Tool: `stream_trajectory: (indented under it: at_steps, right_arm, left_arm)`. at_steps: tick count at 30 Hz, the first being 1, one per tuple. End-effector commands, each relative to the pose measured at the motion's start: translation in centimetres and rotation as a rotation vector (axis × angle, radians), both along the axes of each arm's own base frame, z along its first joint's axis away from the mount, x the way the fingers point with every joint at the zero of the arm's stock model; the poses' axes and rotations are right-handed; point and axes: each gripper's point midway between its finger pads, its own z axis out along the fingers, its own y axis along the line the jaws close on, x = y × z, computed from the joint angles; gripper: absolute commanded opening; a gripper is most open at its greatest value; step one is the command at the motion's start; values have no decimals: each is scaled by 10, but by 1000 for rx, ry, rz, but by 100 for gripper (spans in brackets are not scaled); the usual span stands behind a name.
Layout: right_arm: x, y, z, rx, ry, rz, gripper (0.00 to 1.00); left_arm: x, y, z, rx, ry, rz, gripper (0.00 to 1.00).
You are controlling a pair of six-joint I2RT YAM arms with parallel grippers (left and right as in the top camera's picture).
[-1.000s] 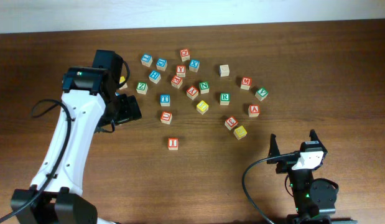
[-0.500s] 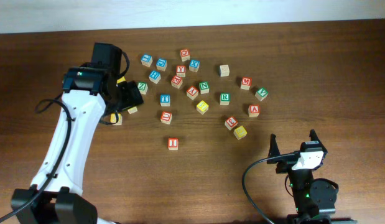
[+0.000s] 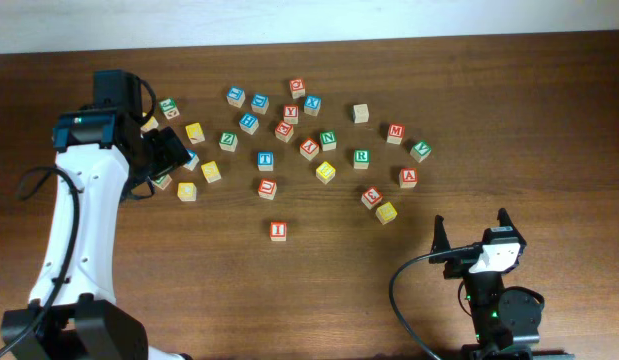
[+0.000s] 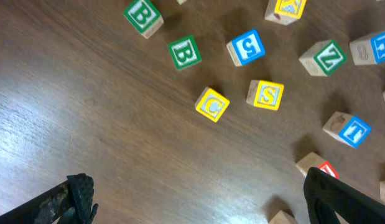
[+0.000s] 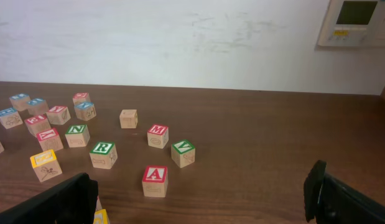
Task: Spell out ICRA
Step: 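Move the left gripper over the yellow C block, then lower the left gripper and grasp the yellow C block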
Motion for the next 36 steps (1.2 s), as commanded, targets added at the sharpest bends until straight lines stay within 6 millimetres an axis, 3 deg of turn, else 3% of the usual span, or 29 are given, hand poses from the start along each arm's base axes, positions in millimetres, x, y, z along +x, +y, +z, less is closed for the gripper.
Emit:
stream_trajectory:
  at_steps: [1, 8, 13, 14, 16, 17, 22, 27, 36]
  right_arm:
    - [0, -2, -3, 3, 5, -9, 98]
    - [0, -2, -3, 3, 5, -10, 98]
    - [0, -2, -3, 3, 5, -9, 98]
    - [0, -2, -3, 3, 5, -10, 98]
    - [0, -2, -3, 3, 5, -10, 98]
    - [0, -2, -3, 3, 5, -10, 98]
    - [0, -2, -3, 3, 5, -10, 98]
    - [0, -2, -3, 3, 5, -10, 98]
    - [0, -2, -3, 3, 5, -10, 98]
  left_arm:
    - [-6, -16, -12, -49, 42, -31, 99]
    - [-22, -36, -52, -48, 116, -114, 99]
    - [1, -37, -53, -5, 38, -275, 96]
    - [7, -38, -56, 2, 17, -292, 92]
    - [13, -38, -64, 5, -6, -292, 64]
    - [14, -38, -67, 5, -4, -292, 62]
    - [13, -37, -79, 32, 41, -397, 73]
    - [15, -34, -116, 49, 135, -482, 71]
    - [24, -33, -142, 62, 160, -537, 73]
